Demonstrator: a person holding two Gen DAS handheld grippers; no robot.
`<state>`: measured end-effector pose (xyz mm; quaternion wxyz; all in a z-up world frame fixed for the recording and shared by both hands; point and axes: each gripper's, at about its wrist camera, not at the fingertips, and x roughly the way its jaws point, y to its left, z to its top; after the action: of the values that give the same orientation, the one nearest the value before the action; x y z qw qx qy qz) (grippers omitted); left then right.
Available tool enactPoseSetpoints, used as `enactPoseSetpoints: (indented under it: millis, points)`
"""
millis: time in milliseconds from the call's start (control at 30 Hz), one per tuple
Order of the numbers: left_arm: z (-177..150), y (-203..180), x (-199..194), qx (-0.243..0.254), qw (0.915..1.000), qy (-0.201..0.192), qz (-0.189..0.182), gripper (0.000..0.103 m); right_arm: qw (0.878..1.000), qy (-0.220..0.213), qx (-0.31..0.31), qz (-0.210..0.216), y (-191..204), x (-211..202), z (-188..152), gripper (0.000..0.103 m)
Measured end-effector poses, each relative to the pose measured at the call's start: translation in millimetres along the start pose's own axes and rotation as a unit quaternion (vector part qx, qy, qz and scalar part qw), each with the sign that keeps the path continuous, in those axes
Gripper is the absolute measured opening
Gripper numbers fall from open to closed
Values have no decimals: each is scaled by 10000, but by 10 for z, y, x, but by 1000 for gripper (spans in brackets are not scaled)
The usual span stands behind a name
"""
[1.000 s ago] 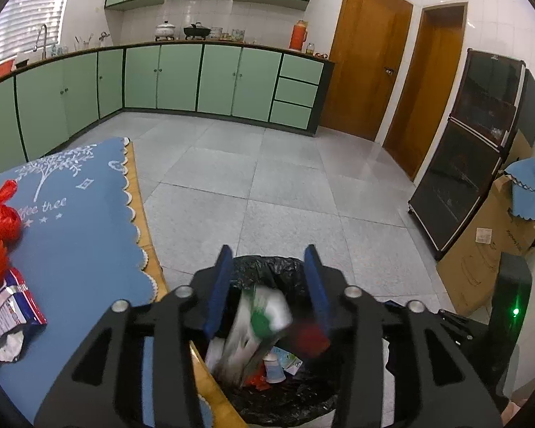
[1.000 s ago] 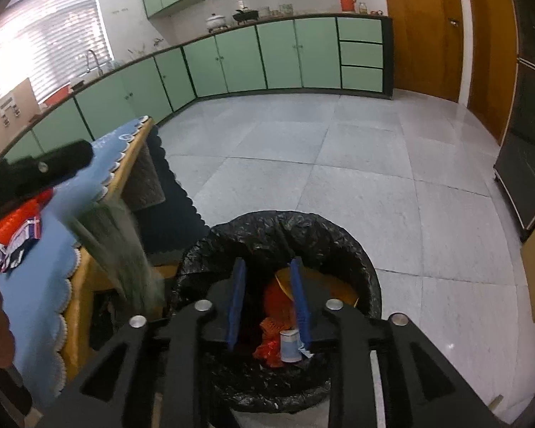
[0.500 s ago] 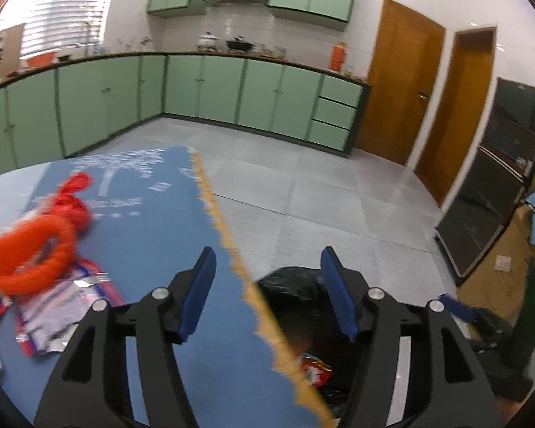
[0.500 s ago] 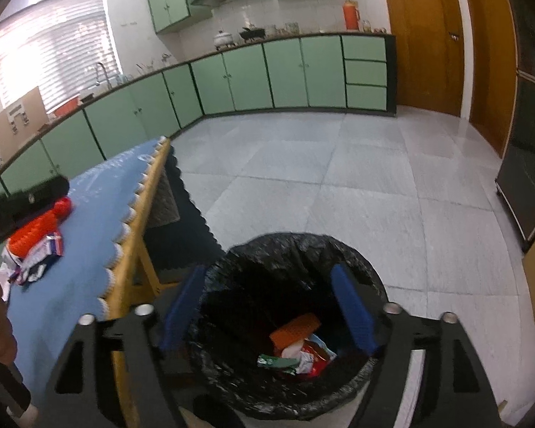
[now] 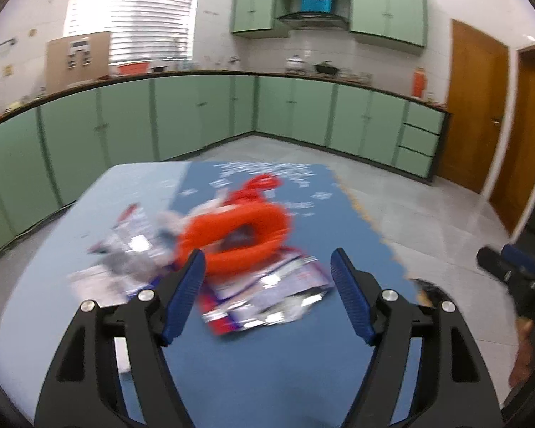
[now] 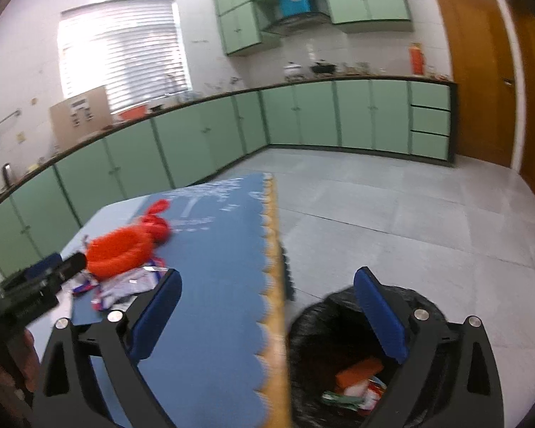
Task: Collect trash
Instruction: 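Move both tools back over the remaining wrappers on the table, then grasp the white tissue with the left tool while the right tool grasps the silver wrapper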
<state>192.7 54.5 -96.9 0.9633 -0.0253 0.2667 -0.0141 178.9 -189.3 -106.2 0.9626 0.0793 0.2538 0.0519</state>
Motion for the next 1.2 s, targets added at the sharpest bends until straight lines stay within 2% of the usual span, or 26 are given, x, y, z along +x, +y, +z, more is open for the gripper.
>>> enactPoseSetpoints:
  millis: [200,367,500,700,800,867,933,1133,1167,1200]
  points:
    - [-170,605,-76,-216,9969,160,739,71,9992,111,-185,341,486,212,-15,95]
    - [-314,921,-51,-528,9925,439,1016,72,9980,246,-375,439,797,355,-98,95]
    - [-421,1054,28,-680,9901,647,1040,72,9967,329,-540,500,949,412,-156,95]
    - [-490,1163,180,-904,9870,991,889,71,9951,486,-667,542,1065,530,-206,95]
    - [-511,1180,227,-985,9852,1085,887,61,9940,570,-736,578,1127,612,-218,95]
    - [-516,1195,227,-1048,9848,1078,867,58,9930,648,-797,591,1177,686,-231,95]
    - [-528,1206,223,-1076,9846,1056,885,46,9924,714,-805,590,1199,768,-242,95]
    - [-527,1175,203,-1071,9850,985,930,23,9905,966,-869,441,1226,994,-241,95]
    - [-529,1176,196,-1067,9854,975,897,13,9901,1033,-834,452,1217,1032,-240,94]
    - [-526,1169,194,-1051,9856,963,912,12,9895,1137,-769,456,1201,1092,-240,93]
